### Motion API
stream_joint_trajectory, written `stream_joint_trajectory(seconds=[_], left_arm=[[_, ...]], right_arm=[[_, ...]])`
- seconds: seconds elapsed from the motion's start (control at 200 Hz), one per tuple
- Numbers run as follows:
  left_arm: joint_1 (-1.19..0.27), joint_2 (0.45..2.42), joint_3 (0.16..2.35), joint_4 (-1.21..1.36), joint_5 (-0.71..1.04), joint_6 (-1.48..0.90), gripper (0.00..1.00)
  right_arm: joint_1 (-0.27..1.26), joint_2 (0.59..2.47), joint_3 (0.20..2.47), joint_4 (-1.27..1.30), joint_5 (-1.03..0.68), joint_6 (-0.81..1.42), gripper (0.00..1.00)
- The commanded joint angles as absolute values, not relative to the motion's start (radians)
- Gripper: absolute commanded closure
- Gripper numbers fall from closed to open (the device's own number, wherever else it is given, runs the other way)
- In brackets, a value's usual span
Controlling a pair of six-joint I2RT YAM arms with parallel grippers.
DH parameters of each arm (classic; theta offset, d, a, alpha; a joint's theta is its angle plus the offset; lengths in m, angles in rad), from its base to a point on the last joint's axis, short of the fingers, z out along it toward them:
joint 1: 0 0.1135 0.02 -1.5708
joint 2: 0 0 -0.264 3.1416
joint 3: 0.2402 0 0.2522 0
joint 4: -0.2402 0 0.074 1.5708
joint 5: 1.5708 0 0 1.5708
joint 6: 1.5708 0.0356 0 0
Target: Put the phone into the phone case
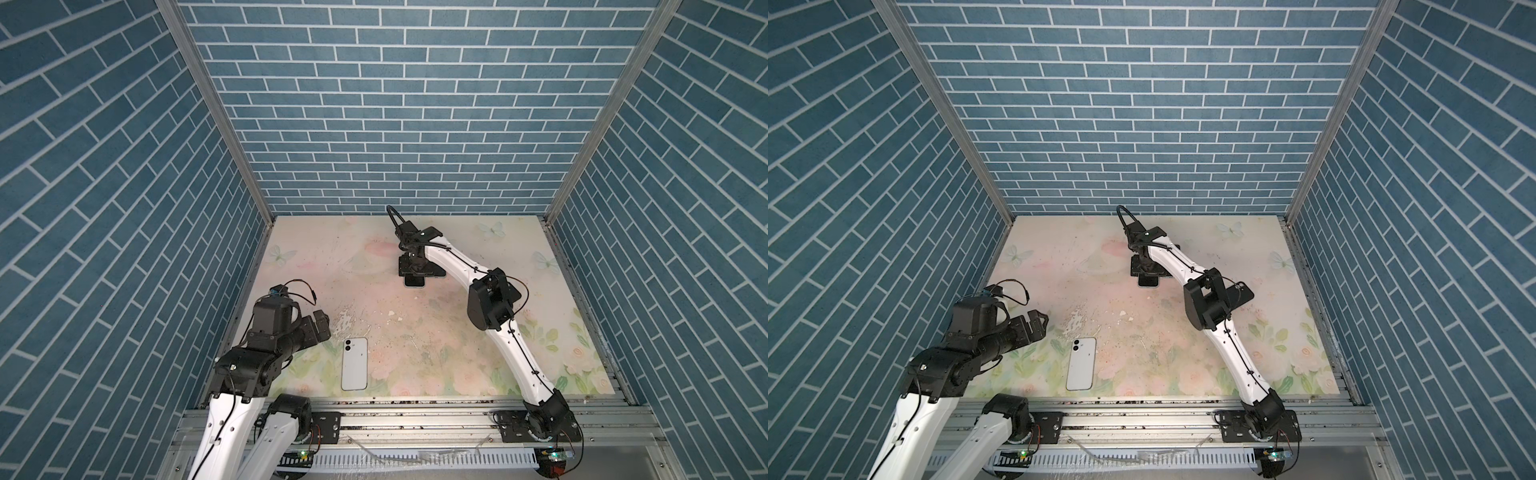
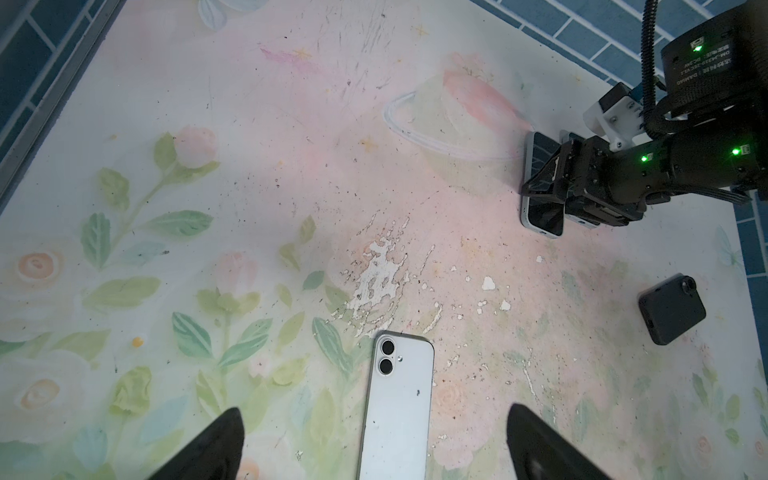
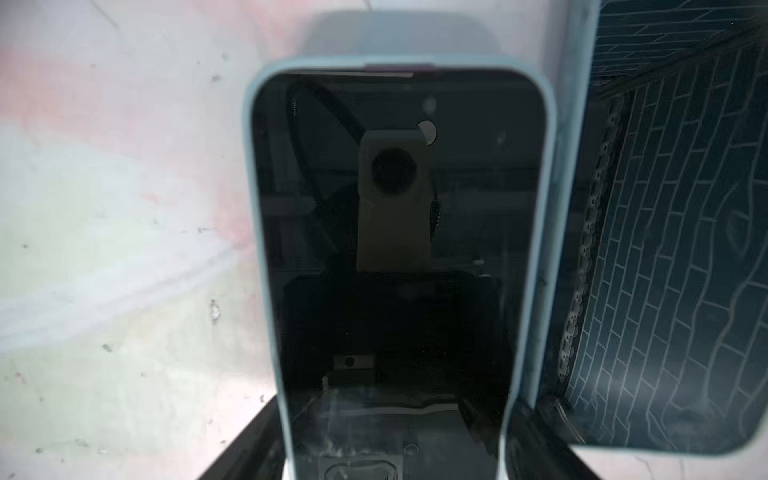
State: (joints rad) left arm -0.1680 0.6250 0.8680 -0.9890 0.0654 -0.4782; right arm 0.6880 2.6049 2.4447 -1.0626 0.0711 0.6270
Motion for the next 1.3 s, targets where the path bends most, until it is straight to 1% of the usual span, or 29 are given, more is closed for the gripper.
stream_joint_trajectory(seconds=[0.0,0.085,0.31,0.375,0.56,0.72,0.88,1.025,1.155,1.295], left_arm=[[-0.155,0.632,0.853,-0.976,0.07,-0.466,0.0],[-0.148,0.632,0.854,-0.976,0.073,-0.466,0.01],[-0.14,0.631,0.853,-0.976,0.074,-0.466,0.0],[-0.14,0.632,0.853,-0.976,0.074,-0.466,0.0],[-0.138,0.631,0.853,-0.978,0.073,-0.464,0.0],[-0.138,0.632,0.853,-0.976,0.075,-0.463,0.0],[-0.138,0.624,0.853,-0.976,0.074,-0.464,0.01],[-0.138,0.618,0.853,-0.977,0.075,-0.464,0.0],[-0.138,0.611,0.854,-0.979,0.07,-0.467,0.01],[-0.138,0.604,0.854,-0.98,0.071,-0.469,0.0]], right_arm=[[0.684,2.618,2.477,-1.065,0.035,0.606,0.21],[0.684,2.619,2.477,-1.054,0.011,0.592,0.19],[0.684,2.598,2.475,-1.03,-0.038,0.541,0.17],[0.684,2.578,2.461,-1.018,-0.051,0.528,0.16],[0.678,2.468,2.359,-0.976,-0.008,0.51,0.15],[0.655,2.319,2.2,-0.939,0.036,0.497,0.15],[0.608,2.077,1.917,-0.839,0.088,0.505,0.15],[0.537,1.909,1.693,-0.815,0.124,0.533,0.15],[0.462,1.807,1.526,-0.817,0.163,0.583,0.14],[0.394,1.763,1.406,-0.84,0.196,0.669,0.13]])
